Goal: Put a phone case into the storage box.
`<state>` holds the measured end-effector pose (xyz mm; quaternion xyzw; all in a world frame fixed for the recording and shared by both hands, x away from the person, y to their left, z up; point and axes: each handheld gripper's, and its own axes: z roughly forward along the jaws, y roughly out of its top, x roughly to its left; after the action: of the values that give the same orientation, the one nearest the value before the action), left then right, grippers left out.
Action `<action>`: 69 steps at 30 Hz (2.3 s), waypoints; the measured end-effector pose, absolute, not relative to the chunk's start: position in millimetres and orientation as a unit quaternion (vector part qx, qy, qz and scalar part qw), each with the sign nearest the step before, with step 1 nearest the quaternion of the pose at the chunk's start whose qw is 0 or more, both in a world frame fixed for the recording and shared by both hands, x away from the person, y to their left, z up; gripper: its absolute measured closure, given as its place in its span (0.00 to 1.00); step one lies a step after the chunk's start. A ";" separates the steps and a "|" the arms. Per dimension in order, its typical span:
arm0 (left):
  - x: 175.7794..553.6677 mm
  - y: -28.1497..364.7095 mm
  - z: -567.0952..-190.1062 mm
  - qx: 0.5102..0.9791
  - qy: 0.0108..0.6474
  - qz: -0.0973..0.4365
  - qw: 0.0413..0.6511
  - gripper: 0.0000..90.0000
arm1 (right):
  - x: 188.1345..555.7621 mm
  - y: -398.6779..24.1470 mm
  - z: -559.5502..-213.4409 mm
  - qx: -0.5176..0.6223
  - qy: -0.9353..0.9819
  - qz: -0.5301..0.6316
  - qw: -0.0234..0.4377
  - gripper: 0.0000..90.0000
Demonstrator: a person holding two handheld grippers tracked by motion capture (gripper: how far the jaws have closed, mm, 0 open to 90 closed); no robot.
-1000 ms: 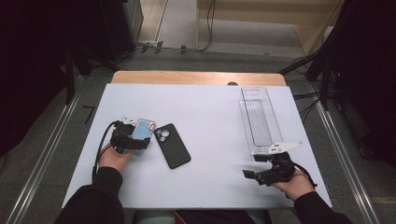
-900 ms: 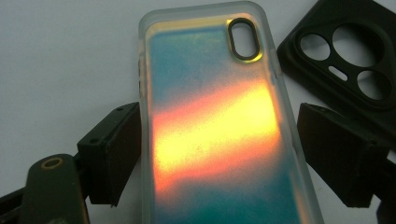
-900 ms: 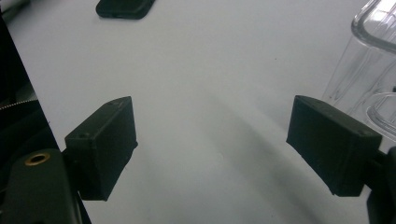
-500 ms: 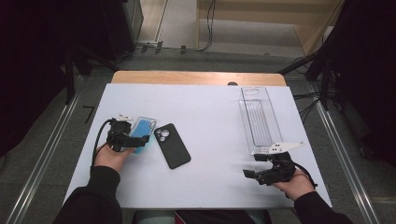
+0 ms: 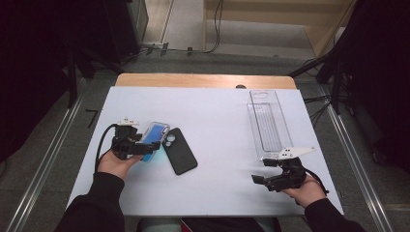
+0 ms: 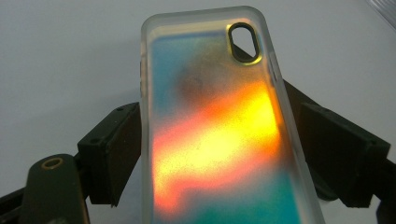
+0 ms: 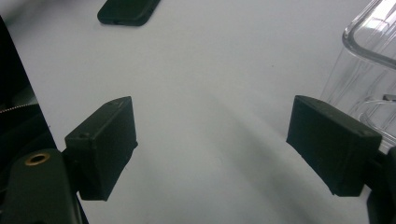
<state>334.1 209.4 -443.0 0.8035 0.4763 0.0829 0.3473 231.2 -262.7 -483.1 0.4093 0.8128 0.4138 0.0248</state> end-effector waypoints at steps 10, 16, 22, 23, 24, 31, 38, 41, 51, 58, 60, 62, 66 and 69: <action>323.6 190.3 -436.0 0.815 0.449 0.065 0.359 0.18 | 231.0 -262.6 -482.8 0.410 0.812 0.415 0.025 0.16; 319.1 180.4 -435.0 0.819 0.440 0.047 0.366 0.18 | 230.7 -261.6 -482.5 0.406 0.814 0.414 0.026 0.16; 315.3 170.0 -435.6 0.821 0.433 0.030 0.372 0.18 | 230.6 -258.4 -481.7 0.401 0.816 0.416 0.026 0.16; 314.8 168.7 -435.9 0.821 0.432 0.030 0.372 0.18 | 230.3 -257.6 -481.4 0.400 0.816 0.415 0.027 0.16; 314.1 167.2 -436.0 0.821 0.431 0.028 0.373 0.18 | 230.1 -257.0 -481.1 0.400 0.817 0.415 0.025 0.16; 308.5 157.9 -435.6 0.819 0.426 0.030 0.384 0.18 | 230.3 -255.6 -478.5 0.406 0.810 0.423 0.027 0.16; 303.0 151.6 -435.3 0.811 0.426 0.043 0.399 0.18 | 228.9 -248.4 -473.9 0.401 0.813 0.421 0.033 0.16; 300.4 147.6 -434.6 0.808 0.424 0.048 0.407 0.18 | 229.1 -244.5 -470.9 0.403 0.815 0.415 0.039 0.16; 293.6 139.1 -438.0 0.794 0.423 0.072 0.430 0.18 | 231.3 -229.1 -459.8 0.411 0.801 0.435 0.032 0.16; 289.3 133.3 -443.4 0.788 0.420 0.088 0.442 0.18 | 235.0 -220.0 -453.8 0.420 0.795 0.437 0.028 0.16; 288.3 130.6 -445.6 0.786 0.420 0.087 0.446 0.18 | 237.0 -217.0 -452.1 0.421 0.793 0.438 0.028 0.16; 287.7 128.3 -448.6 0.785 0.419 0.085 0.449 0.18 | 238.5 -214.3 -450.7 0.425 0.791 0.440 0.027 0.16; 286.4 122.7 -453.4 0.784 0.422 0.088 0.446 0.18 | 241.5 -209.1 -448.0 0.427 0.788 0.442 0.025 0.16; 284.6 119.2 -454.9 0.782 0.420 0.097 0.451 0.18 | 244.1 -204.7 -445.6 0.432 0.786 0.443 0.021 0.16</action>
<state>284.6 119.2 -454.9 0.7816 0.4198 0.0965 0.4511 244.1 -204.7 -445.6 0.4316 0.7856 0.4428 0.0210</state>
